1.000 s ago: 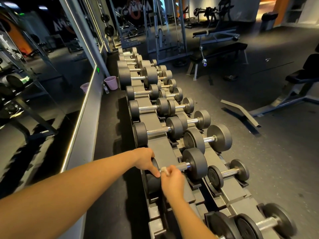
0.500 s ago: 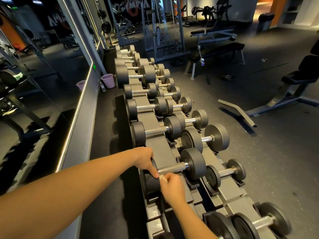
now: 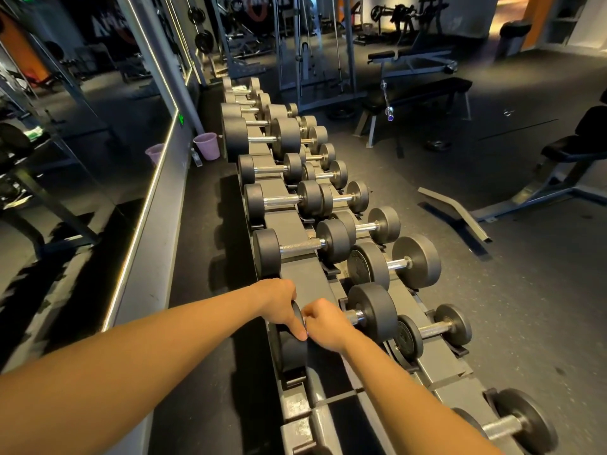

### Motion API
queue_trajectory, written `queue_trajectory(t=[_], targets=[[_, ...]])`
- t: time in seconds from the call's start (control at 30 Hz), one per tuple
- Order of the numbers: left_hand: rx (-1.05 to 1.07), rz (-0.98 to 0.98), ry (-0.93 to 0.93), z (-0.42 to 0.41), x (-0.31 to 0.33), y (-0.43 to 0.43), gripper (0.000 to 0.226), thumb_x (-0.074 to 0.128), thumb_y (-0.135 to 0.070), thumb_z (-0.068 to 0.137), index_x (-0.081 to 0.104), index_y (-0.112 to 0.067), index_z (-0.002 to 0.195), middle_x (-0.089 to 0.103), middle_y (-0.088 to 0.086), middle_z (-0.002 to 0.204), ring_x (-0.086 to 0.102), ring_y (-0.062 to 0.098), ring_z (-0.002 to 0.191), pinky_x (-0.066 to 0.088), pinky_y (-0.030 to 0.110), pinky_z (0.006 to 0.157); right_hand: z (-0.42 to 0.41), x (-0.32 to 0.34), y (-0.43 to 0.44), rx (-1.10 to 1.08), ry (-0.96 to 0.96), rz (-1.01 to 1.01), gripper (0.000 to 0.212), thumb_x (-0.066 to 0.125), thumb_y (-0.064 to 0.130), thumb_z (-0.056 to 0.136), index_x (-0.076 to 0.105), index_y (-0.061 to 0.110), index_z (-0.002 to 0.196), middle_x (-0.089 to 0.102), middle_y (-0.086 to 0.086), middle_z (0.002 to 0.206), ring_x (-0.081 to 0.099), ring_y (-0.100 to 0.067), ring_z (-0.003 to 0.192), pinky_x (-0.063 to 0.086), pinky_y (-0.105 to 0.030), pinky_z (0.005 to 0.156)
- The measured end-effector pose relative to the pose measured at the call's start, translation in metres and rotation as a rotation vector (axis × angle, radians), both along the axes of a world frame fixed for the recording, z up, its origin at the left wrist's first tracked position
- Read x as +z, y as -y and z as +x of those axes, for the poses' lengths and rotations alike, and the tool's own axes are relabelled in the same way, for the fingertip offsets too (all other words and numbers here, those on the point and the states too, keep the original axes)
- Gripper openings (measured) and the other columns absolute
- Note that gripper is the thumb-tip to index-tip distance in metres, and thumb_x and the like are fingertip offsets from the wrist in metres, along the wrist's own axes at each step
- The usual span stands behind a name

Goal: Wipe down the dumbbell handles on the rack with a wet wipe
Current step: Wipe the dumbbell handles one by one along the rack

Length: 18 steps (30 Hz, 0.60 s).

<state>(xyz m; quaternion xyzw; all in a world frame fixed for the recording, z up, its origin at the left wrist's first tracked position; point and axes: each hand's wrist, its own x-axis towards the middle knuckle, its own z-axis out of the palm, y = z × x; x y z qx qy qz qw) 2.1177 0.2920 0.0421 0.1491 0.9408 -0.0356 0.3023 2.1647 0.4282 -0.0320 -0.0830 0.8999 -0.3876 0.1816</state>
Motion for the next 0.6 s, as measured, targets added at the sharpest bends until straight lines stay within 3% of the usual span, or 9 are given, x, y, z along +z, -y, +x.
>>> queue_trajectory(t=[0.03, 0.1, 0.17, 0.27, 0.37, 0.43, 0.5, 0.6], targets=[[0.0, 0.0, 0.001, -0.001, 0.0, 0.0, 0.081, 0.083, -0.062, 0.072, 0.061, -0.015, 0.134, 0.069, 0.002, 0.122, 0.065, 0.021, 0.108, 0.053, 0.036, 0.098, -0.001, 0.001, -0.005, 0.012, 0.078, -0.11, 0.027, 0.052, 0.012, 0.1, 0.061, 0.023, 0.076, 0.059, 0.003, 0.077, 0.056, -0.012, 0.077, 0.045, -0.027, 0.07], [0.002, 0.005, 0.01, -0.002, 0.0, 0.0, 0.08, 0.083, -0.061, 0.072, 0.062, -0.015, 0.133, 0.069, 0.002, 0.121, 0.065, 0.02, 0.106, 0.054, 0.037, 0.098, -0.004, -0.001, -0.014, 0.089, 0.052, -0.056, 0.024, 0.051, 0.019, 0.102, 0.066, 0.024, 0.085, 0.064, 0.004, 0.083, 0.06, -0.012, 0.081, 0.049, -0.028, 0.073], [-0.004, 0.009, 0.006, -0.002, 0.001, 0.0, 0.08, 0.082, -0.061, 0.073, 0.061, -0.014, 0.134, 0.069, 0.003, 0.121, 0.065, 0.021, 0.107, 0.054, 0.036, 0.098, -0.011, -0.002, -0.019, 0.151, -0.072, 0.142, 0.017, 0.056, 0.025, 0.101, 0.072, 0.021, 0.106, 0.07, 0.0, 0.096, 0.065, -0.018, 0.092, 0.054, -0.035, 0.083], [-0.007, 0.037, 0.007, -0.002, -0.001, 0.003, 0.081, 0.083, -0.063, 0.072, 0.061, -0.016, 0.134, 0.069, 0.002, 0.123, 0.065, 0.021, 0.108, 0.054, 0.037, 0.099, -0.014, -0.001, -0.025, 0.201, -0.367, 0.533, 0.025, 0.066, 0.027, 0.094, 0.068, 0.021, 0.118, 0.064, -0.004, 0.113, 0.055, -0.025, 0.111, 0.043, -0.038, 0.094], [-0.02, 0.066, -0.001, -0.003, -0.008, 0.009, 0.079, 0.083, -0.065, 0.07, 0.063, -0.019, 0.13, 0.069, -0.001, 0.118, 0.065, 0.019, 0.104, 0.055, 0.038, 0.097, 0.008, -0.012, -0.03, -0.004, -0.469, 0.658, 0.036, 0.07, 0.034, 0.09, 0.066, 0.021, 0.123, 0.056, -0.004, 0.121, 0.048, -0.023, 0.115, 0.042, -0.037, 0.098], [-0.026, 0.075, -0.017, -0.003, -0.011, 0.012, 0.078, 0.082, -0.067, 0.068, 0.064, -0.018, 0.127, 0.07, 0.0, 0.115, 0.066, 0.018, 0.102, 0.056, 0.039, 0.095, 0.029, -0.023, -0.021, -0.286, -0.399, 0.426, 0.027, 0.067, 0.031, 0.095, 0.066, 0.02, 0.119, 0.058, 0.0, 0.117, 0.055, -0.016, 0.109, 0.049, -0.032, 0.096], [-0.027, 0.078, -0.027, -0.005, -0.013, 0.013, 0.079, 0.082, -0.068, 0.067, 0.064, -0.018, 0.126, 0.07, 0.001, 0.116, 0.066, 0.018, 0.103, 0.056, 0.04, 0.095, 0.047, -0.026, -0.001, -0.592, -0.259, -0.023, 0.012, 0.064, 0.025, 0.099, 0.069, 0.021, 0.109, 0.064, 0.007, 0.103, 0.062, -0.006, 0.095, 0.053, -0.023, 0.088], [-0.044, 0.088, -0.015, -0.007, -0.014, 0.013, 0.083, 0.081, -0.072, 0.064, 0.064, -0.021, 0.128, 0.069, -0.001, 0.119, 0.065, 0.018, 0.106, 0.056, 0.041, 0.097, 0.059, -0.033, 0.024, -0.733, -0.036, -0.486, 0.005, 0.07, 0.017, 0.095, 0.073, 0.02, 0.093, 0.07, 0.006, 0.083, 0.067, -0.006, 0.08, 0.054, -0.02, 0.076]])
